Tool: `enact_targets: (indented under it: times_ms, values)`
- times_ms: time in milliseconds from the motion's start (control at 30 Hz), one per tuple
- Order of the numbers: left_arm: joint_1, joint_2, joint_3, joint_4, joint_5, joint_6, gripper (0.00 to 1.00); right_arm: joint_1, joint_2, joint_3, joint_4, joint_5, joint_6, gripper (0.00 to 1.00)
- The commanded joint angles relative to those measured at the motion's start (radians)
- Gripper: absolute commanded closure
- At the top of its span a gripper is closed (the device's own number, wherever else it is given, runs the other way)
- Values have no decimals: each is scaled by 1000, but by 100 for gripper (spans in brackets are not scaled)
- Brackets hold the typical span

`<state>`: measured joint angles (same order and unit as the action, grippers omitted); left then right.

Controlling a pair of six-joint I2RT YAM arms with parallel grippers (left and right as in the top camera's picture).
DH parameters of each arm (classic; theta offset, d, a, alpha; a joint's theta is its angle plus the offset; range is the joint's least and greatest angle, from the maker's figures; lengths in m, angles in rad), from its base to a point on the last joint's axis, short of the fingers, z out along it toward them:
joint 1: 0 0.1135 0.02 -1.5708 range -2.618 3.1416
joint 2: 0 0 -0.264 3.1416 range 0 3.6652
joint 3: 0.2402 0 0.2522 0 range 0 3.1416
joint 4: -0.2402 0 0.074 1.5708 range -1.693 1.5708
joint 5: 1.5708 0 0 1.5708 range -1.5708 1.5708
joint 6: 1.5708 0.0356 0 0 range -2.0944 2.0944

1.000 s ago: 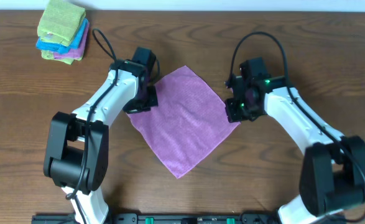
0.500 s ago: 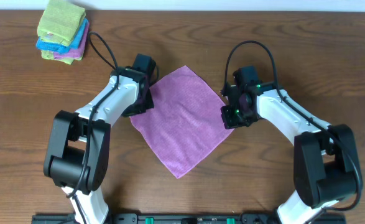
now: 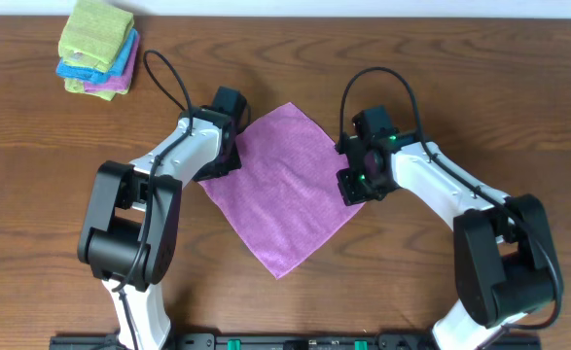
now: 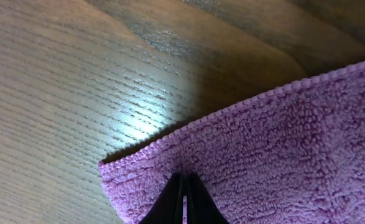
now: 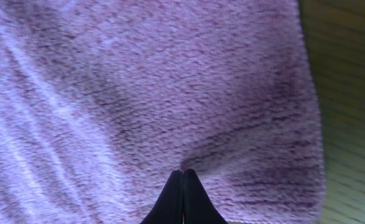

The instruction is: Fold the cloth

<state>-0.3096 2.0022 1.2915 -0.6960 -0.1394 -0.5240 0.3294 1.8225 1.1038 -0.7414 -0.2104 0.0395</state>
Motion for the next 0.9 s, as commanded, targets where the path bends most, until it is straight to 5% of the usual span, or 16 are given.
enact_targets:
  times_ms: [0,467,867]
  values:
    - [3,39,-8,24,-21,-8,94,9,2,-8,2,60,-18,98]
    - [3,39,-8,107,-6,9,94,12,3,-194,208,102,71,98]
    - [4,39,-8,370,35,152,94,182,3,-235,134,-2,297,98]
